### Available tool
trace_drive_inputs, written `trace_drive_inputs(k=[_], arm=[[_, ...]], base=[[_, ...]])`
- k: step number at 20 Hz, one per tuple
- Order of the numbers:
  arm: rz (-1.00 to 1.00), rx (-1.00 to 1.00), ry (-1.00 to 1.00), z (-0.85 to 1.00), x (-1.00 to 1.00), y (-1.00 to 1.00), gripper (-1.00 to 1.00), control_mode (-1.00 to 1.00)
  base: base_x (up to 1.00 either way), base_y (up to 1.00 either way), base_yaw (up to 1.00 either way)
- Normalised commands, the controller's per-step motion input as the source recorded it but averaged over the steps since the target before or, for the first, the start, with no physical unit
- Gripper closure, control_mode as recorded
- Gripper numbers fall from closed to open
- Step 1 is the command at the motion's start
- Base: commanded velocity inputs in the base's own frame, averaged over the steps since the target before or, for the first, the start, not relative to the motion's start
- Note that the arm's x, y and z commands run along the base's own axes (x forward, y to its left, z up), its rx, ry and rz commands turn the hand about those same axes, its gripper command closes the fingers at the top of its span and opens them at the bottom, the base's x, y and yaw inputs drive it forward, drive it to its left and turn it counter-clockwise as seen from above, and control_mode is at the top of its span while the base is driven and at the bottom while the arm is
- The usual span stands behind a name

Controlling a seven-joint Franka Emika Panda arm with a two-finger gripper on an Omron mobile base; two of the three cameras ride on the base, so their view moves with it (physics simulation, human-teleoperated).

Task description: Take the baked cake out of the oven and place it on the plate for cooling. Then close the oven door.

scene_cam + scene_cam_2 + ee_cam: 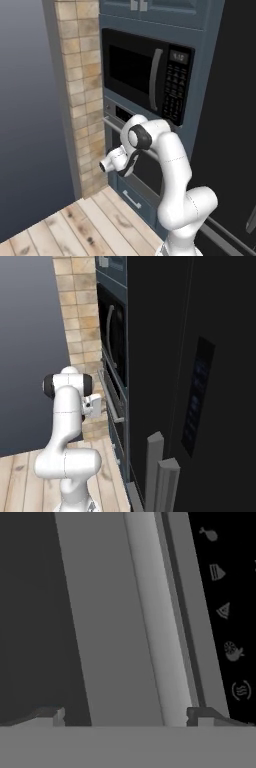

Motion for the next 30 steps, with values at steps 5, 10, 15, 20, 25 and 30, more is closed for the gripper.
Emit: trace_drive_inputs(k=[5, 10, 15, 20, 25, 30], arm=[[-0.04, 0.17, -0.27, 0.01, -0.03, -0.69, -1.0, -1.0], [-0.12, 0.07, -0.26, 0.01, 0.0, -0.91, -1.0, -1.0], [-0.2, 0.0, -0.21, 0.01, 0.0, -1.0, -1.0, -1.0], [-0.21, 0.01, -0.08, 0.12, 0.02, -1.0, -1.0, -1.0], [-0.08, 0.05, 0.0, 0.25, 0.05, -1.0, -1.0, -1.0], [0.0, 0.06, 0.0, 0.29, 0.05, -1.0, -1.0, -1.0]], base=[[0.0, 0.0, 0.0], [0.0, 0.0, 0.0], [0.0, 0.0, 0.0], [0.0, 0.0, 0.0], [0.0, 0.0, 0.0], [0.0, 0.0, 0.0]])
